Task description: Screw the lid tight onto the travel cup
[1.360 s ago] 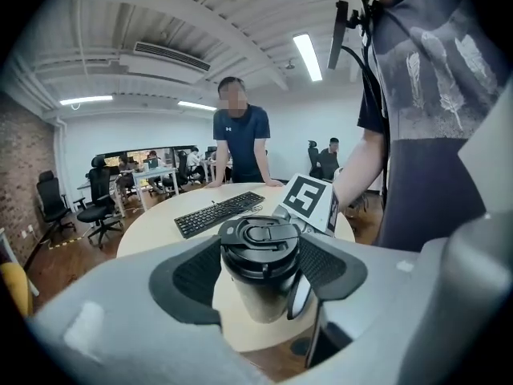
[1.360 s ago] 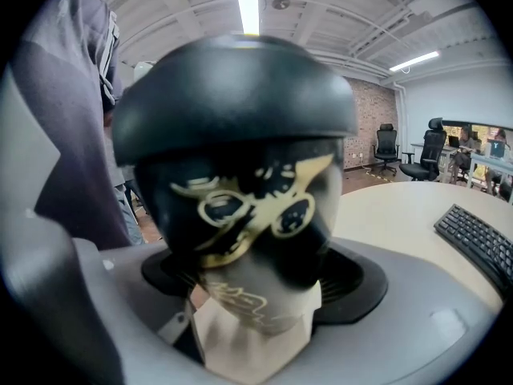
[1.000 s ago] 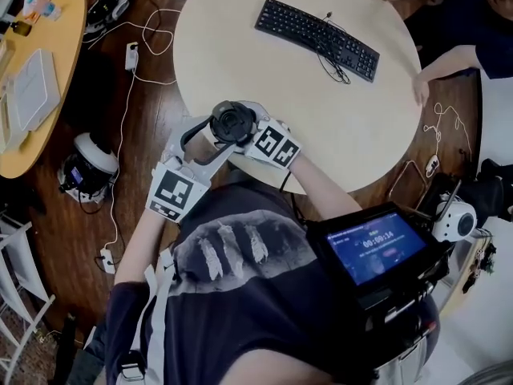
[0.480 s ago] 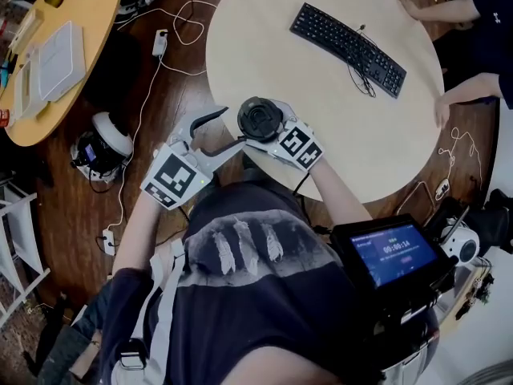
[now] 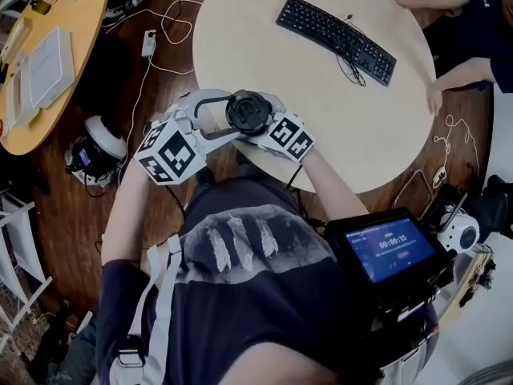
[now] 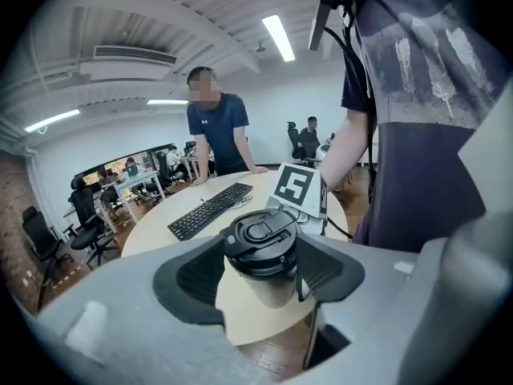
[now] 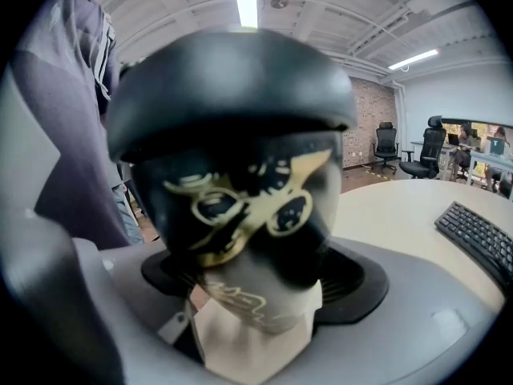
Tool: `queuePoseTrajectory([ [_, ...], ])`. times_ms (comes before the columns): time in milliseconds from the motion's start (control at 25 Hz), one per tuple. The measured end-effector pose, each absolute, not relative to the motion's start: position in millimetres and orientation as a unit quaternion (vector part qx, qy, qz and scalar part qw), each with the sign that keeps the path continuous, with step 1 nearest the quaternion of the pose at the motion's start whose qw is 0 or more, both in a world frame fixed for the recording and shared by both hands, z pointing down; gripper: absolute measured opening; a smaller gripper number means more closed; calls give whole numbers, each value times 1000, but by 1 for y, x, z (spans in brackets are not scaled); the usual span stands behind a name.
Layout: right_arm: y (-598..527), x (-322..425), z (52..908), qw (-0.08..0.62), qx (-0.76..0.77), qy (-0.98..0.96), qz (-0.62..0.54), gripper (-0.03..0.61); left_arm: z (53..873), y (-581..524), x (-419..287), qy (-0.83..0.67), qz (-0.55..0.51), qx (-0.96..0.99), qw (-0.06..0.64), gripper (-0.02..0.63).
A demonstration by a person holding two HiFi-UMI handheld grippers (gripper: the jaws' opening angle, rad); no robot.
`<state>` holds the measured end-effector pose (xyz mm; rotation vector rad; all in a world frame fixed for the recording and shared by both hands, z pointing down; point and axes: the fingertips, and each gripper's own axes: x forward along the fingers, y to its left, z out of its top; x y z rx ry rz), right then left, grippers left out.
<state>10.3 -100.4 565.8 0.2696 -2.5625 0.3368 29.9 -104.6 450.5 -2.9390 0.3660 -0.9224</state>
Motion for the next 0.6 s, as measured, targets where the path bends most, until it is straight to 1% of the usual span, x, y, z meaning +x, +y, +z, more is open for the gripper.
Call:
queuePoseTrajectory([
  [160, -100, 12, 566, 262, 104, -950, 132, 422, 450, -103, 29, 152, -281, -948, 5, 273],
  [360, -103, 8, 563, 259, 102, -951, 130, 422, 443, -105, 25, 222, -268, -937, -5, 268],
  [600, -102, 9, 563, 258, 105, -951, 133, 422, 444, -103, 27, 260, -268, -927, -20, 267],
])
